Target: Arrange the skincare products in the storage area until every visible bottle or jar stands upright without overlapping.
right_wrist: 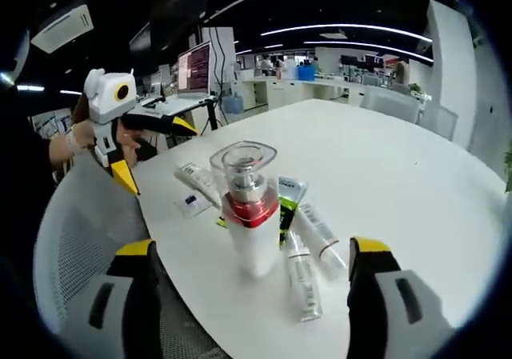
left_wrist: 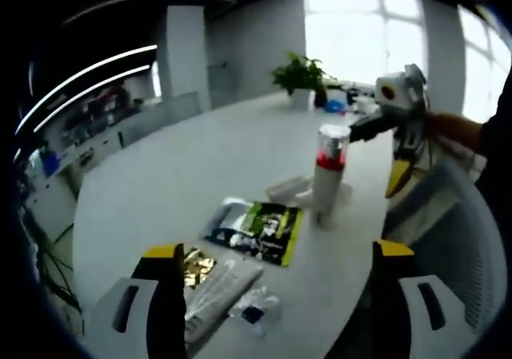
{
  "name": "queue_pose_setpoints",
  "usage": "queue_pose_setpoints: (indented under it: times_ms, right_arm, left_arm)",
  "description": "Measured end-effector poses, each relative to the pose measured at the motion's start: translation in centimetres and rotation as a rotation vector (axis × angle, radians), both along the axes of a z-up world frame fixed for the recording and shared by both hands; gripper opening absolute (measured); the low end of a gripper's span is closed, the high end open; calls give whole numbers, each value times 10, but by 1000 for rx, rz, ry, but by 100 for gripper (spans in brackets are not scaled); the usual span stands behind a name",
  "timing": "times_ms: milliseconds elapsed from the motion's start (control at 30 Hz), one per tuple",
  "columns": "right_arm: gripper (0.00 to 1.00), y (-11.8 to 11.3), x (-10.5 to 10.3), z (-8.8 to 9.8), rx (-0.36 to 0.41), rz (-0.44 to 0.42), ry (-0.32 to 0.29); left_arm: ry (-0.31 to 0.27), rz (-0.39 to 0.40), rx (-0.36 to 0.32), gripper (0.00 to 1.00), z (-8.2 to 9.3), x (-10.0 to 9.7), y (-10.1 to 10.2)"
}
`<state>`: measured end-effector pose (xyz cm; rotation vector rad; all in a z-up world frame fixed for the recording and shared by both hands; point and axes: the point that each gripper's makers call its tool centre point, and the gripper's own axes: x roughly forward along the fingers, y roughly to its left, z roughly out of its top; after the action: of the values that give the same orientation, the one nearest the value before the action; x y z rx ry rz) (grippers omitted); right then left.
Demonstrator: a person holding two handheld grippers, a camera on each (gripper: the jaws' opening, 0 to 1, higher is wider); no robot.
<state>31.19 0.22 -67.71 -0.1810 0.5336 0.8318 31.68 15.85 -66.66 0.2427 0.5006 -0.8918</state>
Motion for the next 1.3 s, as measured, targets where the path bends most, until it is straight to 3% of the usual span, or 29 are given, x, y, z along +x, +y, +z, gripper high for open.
queue_pose_setpoints:
  times_ms: [233, 467, 567, 867, 933, 1300]
  right_arm:
    - [99, -4, -1, 5, -7, -19, -10]
    - [99, -1, -3, 21, 67, -68, -25]
    - [100, -5, -4, 18, 19, -73, -25]
    - [100, -11, -4, 17, -16, -96, -44]
    - [100, -12, -7, 14, -9, -94, -21]
    - [100, -9, -10, 25, -4, -123, -59]
  left_arm:
    - [-5, 20, 31, 97, -2, -5, 13]
    - [-8, 61, 37, 97, 0, -5, 29]
    - [17, 67, 18, 97, 3, -11, 31]
    - [-13, 78, 29, 97, 3, -14, 47]
    - [-33, 74, 20, 97, 4, -16, 47]
    - [-26, 85, 44, 97, -4, -12, 54]
